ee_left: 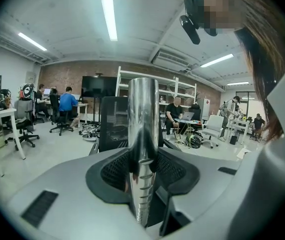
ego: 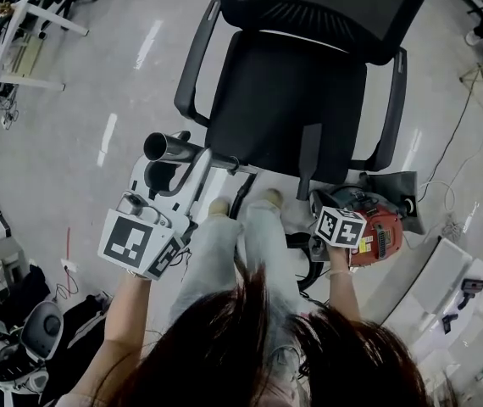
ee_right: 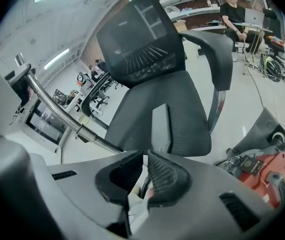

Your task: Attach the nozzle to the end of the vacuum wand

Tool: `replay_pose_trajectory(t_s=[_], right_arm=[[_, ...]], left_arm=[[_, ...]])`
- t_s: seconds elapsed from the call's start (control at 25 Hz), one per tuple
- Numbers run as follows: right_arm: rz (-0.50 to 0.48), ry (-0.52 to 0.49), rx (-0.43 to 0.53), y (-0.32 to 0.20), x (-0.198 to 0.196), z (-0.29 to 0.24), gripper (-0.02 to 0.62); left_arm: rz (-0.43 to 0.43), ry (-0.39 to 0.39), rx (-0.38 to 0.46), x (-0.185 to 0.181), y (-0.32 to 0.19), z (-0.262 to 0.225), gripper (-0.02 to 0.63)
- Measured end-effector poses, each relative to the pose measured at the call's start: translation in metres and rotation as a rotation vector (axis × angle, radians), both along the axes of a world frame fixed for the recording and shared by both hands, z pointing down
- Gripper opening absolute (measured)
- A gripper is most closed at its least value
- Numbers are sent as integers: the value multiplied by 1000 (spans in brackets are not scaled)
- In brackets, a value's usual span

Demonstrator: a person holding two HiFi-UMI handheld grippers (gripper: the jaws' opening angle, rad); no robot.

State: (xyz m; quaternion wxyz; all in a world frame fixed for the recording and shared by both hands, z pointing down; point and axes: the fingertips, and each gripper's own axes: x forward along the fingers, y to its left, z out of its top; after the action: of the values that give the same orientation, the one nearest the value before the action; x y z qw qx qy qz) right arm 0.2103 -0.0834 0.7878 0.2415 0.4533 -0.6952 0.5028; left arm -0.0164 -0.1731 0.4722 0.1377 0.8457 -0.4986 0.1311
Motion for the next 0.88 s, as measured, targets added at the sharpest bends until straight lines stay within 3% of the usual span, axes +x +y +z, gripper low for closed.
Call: replay_pose_trajectory(t_s=[0.24, 0.4, 0.44, 0.48, 0.52, 0.64, 0.88], right_arm=[[-36, 3, -29, 0, -5, 25, 29], [-31, -71, -59, 1, -11, 40, 32], [-38, -93, -78, 3, -13, 44, 76], [-43, -109, -98, 4, -15, 48, 158], [-45, -115, -114, 4, -16, 52, 173], [-49, -91, -133, 3, -14, 66, 179], [-56, -107, -176, -1, -12, 88, 201]], left_arm=[[-4, 14, 11, -1, -2, 0, 157], [-4, 25, 13, -3, -3, 4, 158], [-3, 29, 16, -3, -3, 5, 158], [-1, 37, 22, -3, -4, 4, 157], [0, 54, 30, -2, -5, 2, 158], [0, 107, 46, 2, -10, -2, 158], [-3, 103, 32, -2, -12, 2, 158]])
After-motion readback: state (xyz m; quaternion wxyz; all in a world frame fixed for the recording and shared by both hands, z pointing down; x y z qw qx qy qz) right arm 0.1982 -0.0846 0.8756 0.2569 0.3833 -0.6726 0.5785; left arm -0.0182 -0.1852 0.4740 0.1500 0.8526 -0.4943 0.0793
